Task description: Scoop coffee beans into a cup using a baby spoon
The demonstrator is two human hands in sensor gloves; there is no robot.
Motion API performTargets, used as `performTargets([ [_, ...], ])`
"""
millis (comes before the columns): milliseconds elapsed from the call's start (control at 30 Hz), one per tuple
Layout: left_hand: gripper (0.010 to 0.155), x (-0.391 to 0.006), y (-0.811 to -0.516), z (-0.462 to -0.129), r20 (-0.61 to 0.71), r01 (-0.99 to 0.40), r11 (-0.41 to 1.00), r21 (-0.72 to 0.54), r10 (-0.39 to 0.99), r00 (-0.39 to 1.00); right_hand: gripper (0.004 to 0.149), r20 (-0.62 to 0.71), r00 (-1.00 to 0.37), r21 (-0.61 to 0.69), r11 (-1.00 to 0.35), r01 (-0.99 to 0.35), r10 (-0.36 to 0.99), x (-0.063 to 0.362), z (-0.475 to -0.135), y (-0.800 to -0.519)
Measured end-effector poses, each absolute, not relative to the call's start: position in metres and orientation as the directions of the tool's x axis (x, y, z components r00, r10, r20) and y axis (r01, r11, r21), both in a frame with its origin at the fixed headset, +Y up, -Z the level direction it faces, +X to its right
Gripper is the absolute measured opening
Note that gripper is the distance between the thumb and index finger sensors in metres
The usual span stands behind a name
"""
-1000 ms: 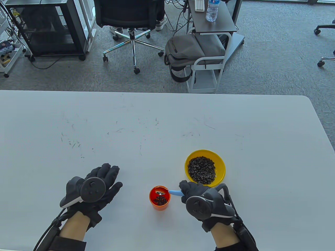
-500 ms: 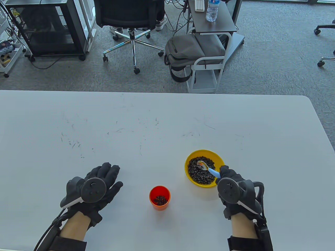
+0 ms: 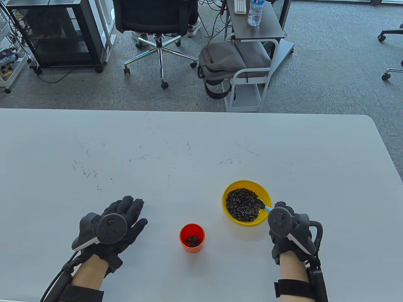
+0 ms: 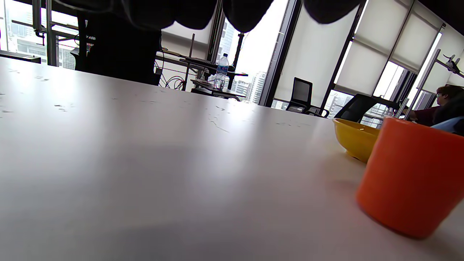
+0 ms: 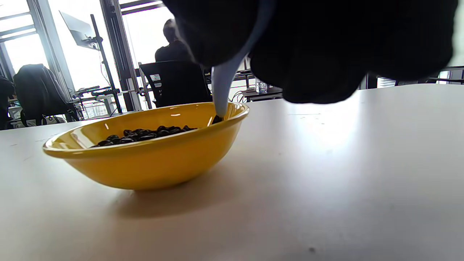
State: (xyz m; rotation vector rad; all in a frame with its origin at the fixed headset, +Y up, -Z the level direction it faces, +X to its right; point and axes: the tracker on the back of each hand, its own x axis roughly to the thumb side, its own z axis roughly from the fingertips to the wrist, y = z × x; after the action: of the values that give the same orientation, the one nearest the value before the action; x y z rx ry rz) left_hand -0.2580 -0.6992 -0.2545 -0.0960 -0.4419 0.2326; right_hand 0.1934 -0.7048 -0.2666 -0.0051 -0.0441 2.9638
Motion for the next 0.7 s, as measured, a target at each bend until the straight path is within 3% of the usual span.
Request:
performTargets([
  [200,0.066,-0.258,-0.699,-0.255,0.407,-0.210,0.966,-0.153,0.255,0.877,0.051,-0.081,-0.893,0.011,-0.896,-0.444,0.442,0.210,-0.268,-0.714],
  [700,0.066,-0.258,-0.701,-0.256,0.395,-0.233,0.955,-0.182,0.288,0.872,0.050,-0.219,-0.628,0.060,-0.632,-0.773,0.747,0.237,-0.272,-0.743],
])
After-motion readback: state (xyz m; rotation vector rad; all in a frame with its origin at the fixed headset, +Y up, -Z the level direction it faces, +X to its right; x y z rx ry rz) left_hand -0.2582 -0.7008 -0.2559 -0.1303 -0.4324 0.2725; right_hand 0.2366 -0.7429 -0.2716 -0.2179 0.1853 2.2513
